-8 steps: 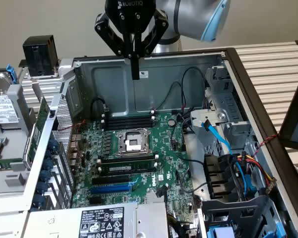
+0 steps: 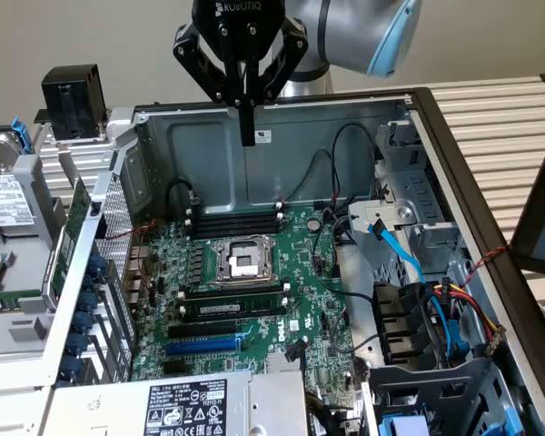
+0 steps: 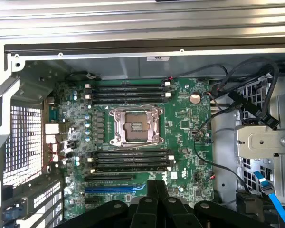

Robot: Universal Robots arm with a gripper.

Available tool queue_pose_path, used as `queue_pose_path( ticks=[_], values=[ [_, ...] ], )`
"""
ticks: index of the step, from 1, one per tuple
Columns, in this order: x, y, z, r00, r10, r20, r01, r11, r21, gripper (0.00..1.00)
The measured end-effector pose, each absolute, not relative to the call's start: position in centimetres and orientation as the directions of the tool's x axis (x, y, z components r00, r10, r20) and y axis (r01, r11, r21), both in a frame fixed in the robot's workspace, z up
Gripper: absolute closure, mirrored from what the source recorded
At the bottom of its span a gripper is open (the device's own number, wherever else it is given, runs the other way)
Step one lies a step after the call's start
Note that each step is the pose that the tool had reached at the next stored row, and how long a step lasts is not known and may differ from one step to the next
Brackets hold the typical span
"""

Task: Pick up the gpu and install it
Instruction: 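Reach for the gpu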

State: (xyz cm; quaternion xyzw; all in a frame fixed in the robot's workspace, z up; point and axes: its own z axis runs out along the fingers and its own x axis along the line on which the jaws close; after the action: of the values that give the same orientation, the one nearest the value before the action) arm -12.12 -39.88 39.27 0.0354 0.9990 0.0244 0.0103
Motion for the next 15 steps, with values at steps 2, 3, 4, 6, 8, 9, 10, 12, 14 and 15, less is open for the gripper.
queue_pose_path(
  ticks=[2, 3, 4, 6, 8, 9, 10, 12, 14, 15],
  values=[
    [-12.1, -39.9, 39.3, -0.997, 0.071, -0.019, 0.070, 0.996, 0.050, 0.89],
    [-12.1, -39.9, 39.3, -0.997, 0.071, -0.019, 0.070, 0.996, 0.050, 0.89],
    [-12.1, -39.9, 39.3, -0.997, 0.071, -0.019, 0.070, 0.996, 0.050, 0.89],
    [-12.3, -39.9, 39.3, -0.997, 0.071, -0.019, 0.070, 0.996, 0.050, 0.89],
    [-12.6, -39.9, 39.3, -0.997, 0.071, -0.019, 0.070, 0.996, 0.050, 0.89],
    [-12.8, -39.9, 39.3, -0.997, 0.071, -0.019, 0.070, 0.996, 0.049, 0.89],
    [-13.0, -39.9, 39.3, -0.997, 0.071, -0.019, 0.070, 0.996, 0.050, 0.89],
    [-13.7, -39.9, 39.3, -0.997, 0.071, -0.019, 0.070, 0.996, 0.049, 0.89],
    [-14.5, -39.9, 39.3, -0.997, 0.071, -0.019, 0.070, 0.996, 0.049, 0.89],
    [-15.0, -39.9, 39.3, -0.997, 0.071, -0.019, 0.070, 0.996, 0.050, 0.89]
  ],
)
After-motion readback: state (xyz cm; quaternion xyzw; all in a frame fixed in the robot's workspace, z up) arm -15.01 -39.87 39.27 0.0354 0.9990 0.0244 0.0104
